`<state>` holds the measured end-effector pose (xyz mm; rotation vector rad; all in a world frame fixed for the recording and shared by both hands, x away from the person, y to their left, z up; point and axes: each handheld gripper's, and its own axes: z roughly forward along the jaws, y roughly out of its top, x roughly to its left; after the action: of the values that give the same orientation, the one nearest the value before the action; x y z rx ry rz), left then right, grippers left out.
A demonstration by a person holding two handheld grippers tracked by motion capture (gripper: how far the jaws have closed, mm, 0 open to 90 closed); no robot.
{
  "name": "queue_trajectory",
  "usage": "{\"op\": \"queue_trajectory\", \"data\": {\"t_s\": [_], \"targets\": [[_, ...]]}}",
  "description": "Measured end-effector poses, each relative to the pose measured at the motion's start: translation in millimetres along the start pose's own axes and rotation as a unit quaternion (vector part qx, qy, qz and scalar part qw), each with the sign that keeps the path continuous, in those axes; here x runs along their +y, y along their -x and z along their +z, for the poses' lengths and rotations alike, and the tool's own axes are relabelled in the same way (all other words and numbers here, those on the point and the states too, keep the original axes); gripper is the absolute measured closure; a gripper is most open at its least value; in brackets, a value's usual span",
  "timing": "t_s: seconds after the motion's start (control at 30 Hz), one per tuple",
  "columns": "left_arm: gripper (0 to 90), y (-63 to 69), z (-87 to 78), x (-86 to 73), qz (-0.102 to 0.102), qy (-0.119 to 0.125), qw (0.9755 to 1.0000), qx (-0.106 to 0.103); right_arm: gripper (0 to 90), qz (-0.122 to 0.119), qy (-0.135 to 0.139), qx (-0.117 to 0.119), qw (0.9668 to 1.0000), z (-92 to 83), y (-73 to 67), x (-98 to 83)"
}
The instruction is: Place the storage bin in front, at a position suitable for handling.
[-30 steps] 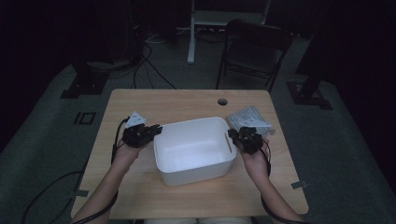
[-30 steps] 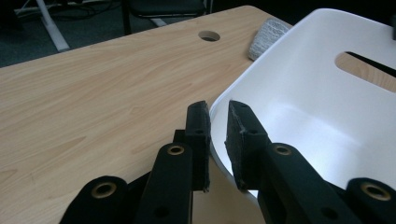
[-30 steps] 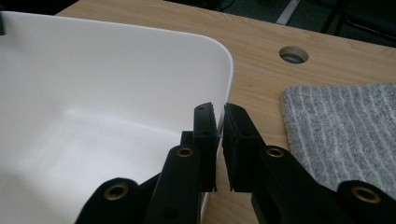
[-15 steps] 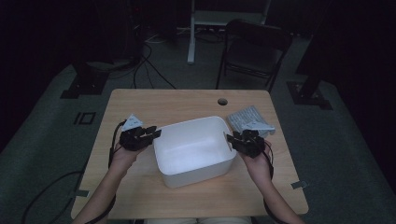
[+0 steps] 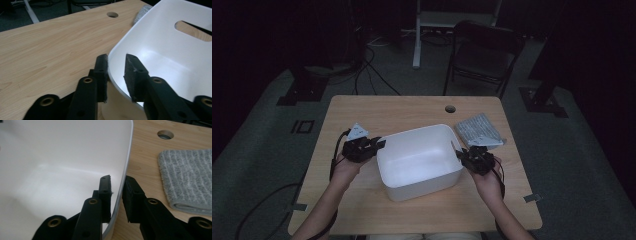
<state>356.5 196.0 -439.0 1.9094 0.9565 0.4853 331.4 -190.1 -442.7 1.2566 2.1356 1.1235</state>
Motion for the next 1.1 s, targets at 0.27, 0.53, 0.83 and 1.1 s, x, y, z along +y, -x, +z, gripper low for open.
{"op": "queue_trajectory", "data": {"t_s": [0.27,0.53,0.83,1.1], "targets": [[75.4,5.8,-5.8,-1.4,-0.005,-0.007,0.9998,0.016,85.4,0.006,-0.005,-0.011,0.9999,12.7,5.5,11.6],[75.2,7.4,-5.9,1.0,-0.008,-0.015,0.9995,0.027,87.6,0.017,-0.006,-0.015,0.9997,22.8,11.2,20.1],[67.7,8.3,0.6,-1.5,-0.020,-0.030,0.9990,0.028,87.5,0.020,0.001,-0.014,0.9997,21.2,10.6,17.7],[80.8,5.9,4.1,-0.9,-0.023,-0.030,0.9987,0.032,86.9,0.021,0.004,-0.009,0.9997,16.7,7.4,13.5]]}}
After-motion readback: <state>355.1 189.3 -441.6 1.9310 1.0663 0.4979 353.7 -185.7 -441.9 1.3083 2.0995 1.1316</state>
